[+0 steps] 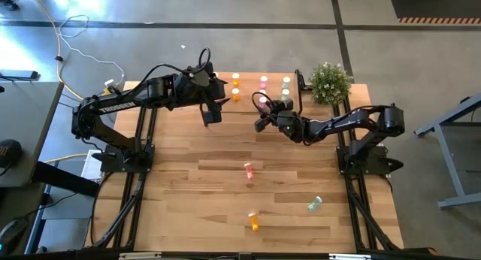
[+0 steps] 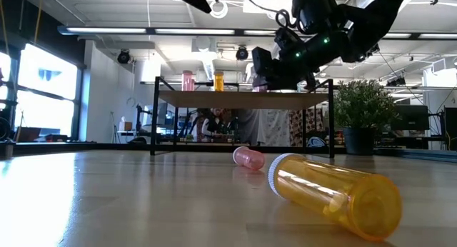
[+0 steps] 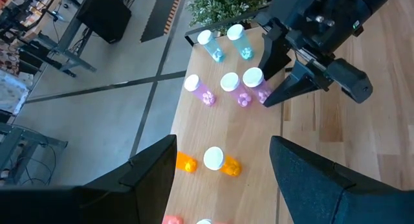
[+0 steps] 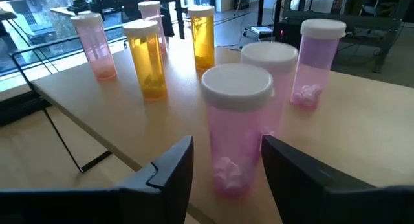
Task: Pick and place medicine bottles onto shelf by color
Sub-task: Adjust the purple pill bottles on the shelf
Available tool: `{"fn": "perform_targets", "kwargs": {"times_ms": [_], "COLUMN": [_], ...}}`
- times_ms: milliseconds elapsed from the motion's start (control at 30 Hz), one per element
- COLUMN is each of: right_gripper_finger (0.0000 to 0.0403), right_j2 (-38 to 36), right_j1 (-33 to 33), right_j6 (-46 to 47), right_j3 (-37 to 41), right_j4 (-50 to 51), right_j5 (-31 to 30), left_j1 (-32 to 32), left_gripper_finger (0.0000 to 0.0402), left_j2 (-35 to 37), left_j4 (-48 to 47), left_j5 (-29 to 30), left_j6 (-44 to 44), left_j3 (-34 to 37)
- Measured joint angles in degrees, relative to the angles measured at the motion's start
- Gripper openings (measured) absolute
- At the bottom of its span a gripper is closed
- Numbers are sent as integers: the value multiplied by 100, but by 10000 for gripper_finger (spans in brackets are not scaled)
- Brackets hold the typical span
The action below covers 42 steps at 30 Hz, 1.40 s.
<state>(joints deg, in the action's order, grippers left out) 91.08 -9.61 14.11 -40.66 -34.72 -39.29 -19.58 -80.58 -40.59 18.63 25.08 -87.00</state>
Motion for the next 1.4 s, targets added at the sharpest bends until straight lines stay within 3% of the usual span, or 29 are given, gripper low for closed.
{"fn": "perform_targets", "kwargs": {"times_ms": [467, 1400], "right_gripper_finger": [174, 174], "right_j2": [-353, -371], "right_j1": [0, -11], "right_j6": [-258, -536], "right_j3": [-9, -9], "right_j4": [-19, -406], "right_j5": [-261, -61], "left_j1": [3, 1], "left_gripper_finger": [236, 236], "left_j2": [0, 0], "left_j4": [-11, -6], "left_j5": [0, 0], "left_j6": [14, 83], "left_j3": [0, 2]}}
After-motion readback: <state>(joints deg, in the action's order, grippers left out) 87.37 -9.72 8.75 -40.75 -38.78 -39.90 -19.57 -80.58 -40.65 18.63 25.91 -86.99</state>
